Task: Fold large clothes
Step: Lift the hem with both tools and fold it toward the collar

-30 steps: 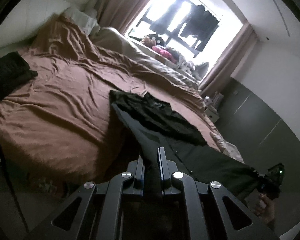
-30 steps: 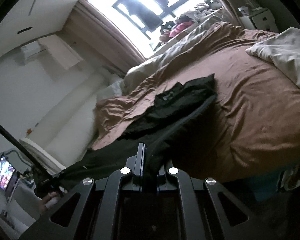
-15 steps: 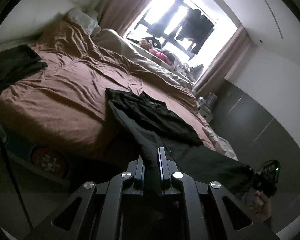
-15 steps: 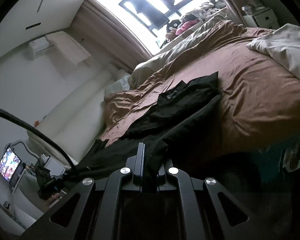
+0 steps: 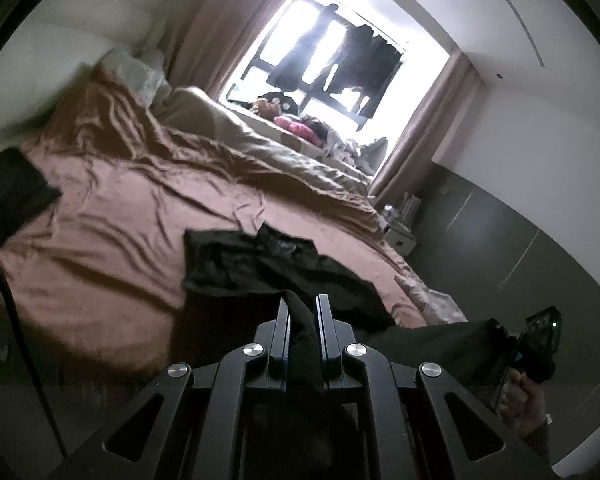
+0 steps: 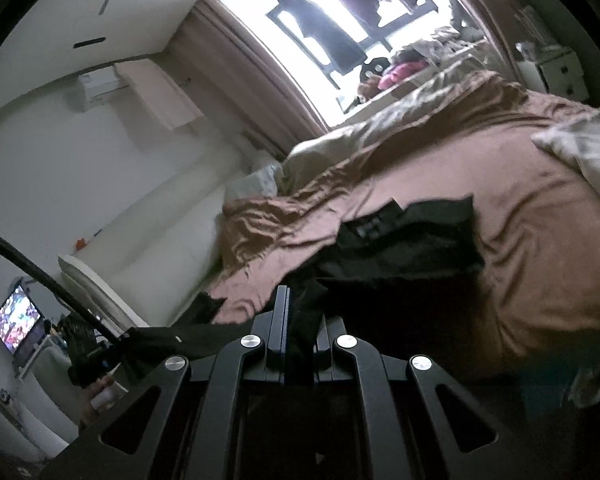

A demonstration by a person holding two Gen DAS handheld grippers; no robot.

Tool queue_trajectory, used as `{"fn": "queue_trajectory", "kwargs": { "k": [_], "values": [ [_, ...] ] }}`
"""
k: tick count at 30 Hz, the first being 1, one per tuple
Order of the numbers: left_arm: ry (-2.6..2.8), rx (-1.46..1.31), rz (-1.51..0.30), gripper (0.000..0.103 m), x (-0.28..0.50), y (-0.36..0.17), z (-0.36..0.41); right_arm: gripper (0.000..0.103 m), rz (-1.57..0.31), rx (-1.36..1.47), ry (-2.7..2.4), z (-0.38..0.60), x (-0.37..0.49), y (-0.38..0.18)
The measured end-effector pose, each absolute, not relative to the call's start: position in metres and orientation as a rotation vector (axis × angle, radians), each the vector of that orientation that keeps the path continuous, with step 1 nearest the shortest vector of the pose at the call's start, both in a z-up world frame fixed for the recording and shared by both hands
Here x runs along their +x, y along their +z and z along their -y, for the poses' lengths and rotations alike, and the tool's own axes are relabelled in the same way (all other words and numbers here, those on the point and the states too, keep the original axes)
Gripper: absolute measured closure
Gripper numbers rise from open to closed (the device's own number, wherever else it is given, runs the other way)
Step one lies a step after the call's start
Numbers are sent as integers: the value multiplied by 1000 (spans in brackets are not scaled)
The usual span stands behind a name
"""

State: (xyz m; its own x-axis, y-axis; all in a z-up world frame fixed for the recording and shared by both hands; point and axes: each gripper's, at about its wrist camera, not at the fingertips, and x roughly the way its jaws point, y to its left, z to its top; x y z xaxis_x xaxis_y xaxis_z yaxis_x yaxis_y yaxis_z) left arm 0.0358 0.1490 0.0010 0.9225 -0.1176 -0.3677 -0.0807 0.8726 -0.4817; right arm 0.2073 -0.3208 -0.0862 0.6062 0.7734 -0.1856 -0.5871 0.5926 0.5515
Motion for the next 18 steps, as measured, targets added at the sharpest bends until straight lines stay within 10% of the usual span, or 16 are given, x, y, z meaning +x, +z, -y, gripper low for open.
{"fn": "queue_trajectory", "kwargs": {
  "k": [18],
  "values": [
    [56, -486, -368, 92, 193, 40, -212, 98, -423, 603, 676, 286, 374, -77]
  ]
}}
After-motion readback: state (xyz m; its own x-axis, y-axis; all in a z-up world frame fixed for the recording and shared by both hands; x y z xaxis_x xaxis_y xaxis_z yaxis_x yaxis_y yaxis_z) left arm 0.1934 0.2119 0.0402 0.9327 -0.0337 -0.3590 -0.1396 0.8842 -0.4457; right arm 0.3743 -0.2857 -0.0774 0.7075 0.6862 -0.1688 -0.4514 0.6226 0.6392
